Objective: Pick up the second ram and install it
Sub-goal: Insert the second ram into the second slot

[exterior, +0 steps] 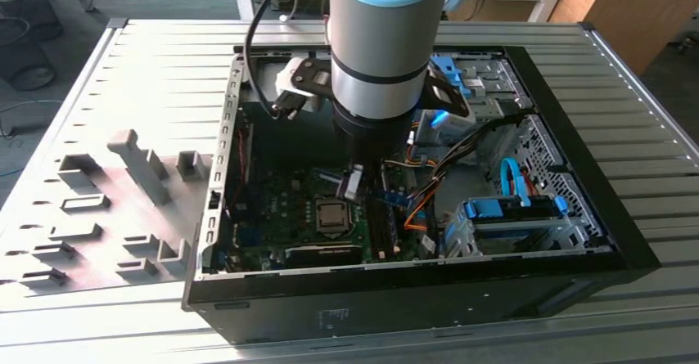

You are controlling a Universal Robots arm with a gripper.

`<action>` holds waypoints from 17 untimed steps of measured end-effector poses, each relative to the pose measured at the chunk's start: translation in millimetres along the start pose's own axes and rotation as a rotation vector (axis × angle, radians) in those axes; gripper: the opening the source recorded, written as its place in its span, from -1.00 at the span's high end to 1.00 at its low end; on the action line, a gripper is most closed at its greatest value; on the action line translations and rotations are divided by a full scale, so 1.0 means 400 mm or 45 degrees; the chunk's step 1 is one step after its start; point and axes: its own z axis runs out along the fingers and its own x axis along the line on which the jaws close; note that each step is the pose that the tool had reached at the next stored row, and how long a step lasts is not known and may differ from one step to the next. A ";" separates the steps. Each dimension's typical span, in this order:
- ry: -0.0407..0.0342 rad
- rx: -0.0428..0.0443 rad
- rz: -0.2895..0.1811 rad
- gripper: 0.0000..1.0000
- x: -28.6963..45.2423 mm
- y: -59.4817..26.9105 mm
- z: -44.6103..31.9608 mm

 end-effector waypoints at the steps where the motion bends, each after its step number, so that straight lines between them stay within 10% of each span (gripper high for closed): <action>1: 0.0000 0.001 0.007 0.73 0.000 0.000 0.000; 17: 0.0015 0.012 0.122 0.73 0.000 0.000 0.002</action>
